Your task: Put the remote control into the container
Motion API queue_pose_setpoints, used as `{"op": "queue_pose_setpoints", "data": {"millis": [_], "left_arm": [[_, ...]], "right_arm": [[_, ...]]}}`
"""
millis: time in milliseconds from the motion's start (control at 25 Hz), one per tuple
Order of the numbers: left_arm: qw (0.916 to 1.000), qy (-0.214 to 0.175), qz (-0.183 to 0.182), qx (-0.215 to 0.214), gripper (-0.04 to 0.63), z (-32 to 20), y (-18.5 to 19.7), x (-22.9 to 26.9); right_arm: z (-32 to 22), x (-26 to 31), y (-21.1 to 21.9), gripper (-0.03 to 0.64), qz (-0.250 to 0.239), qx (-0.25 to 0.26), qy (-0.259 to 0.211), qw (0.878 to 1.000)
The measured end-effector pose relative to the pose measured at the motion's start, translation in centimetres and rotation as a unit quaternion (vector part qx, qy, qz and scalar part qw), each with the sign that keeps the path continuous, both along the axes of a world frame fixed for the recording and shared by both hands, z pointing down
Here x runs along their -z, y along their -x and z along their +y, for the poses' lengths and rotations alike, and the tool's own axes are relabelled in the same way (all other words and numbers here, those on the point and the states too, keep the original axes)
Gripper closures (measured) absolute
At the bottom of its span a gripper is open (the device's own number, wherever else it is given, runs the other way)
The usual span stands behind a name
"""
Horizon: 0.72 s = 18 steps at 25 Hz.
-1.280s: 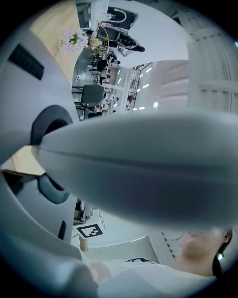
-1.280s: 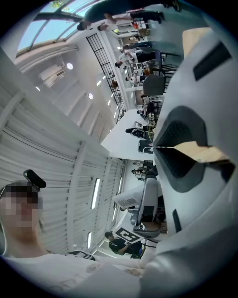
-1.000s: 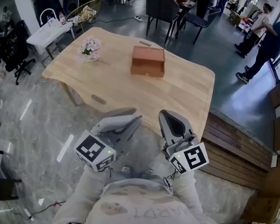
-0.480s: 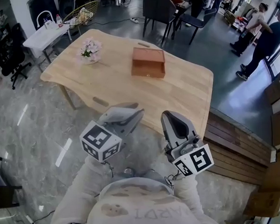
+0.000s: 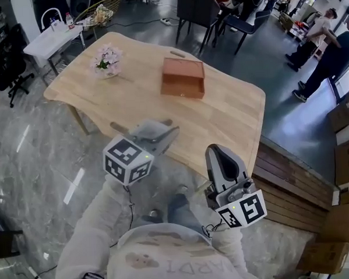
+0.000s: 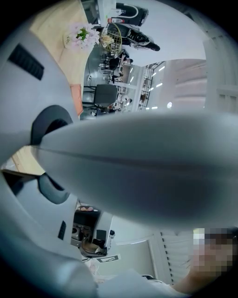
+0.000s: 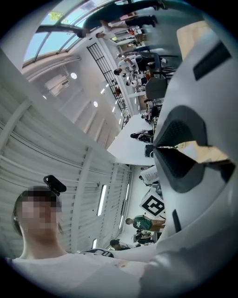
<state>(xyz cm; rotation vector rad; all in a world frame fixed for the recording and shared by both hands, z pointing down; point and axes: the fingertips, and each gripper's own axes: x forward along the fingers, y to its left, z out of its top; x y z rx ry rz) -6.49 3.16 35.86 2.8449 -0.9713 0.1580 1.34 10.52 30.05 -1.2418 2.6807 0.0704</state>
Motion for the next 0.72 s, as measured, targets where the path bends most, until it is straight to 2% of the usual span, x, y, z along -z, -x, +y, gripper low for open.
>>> {"op": "queue_pose_setpoints", "data": {"millis": [400, 720], "left_arm": [[0.9985, 0.019, -0.043, 0.03, 0.489, -12.1, -5.0, -3.2], [0.9921, 0.067, -0.077, 0.073, 0.49, -20.5, -6.9, -7.8]], "right_arm": [[-10.2, 0.7, -6.0, 0.6, -0.011, 0.024, -0.019, 0.999], [-15.8, 0.9, -9.6, 0.598, -0.005, 0.049, -0.025, 0.998]]}}
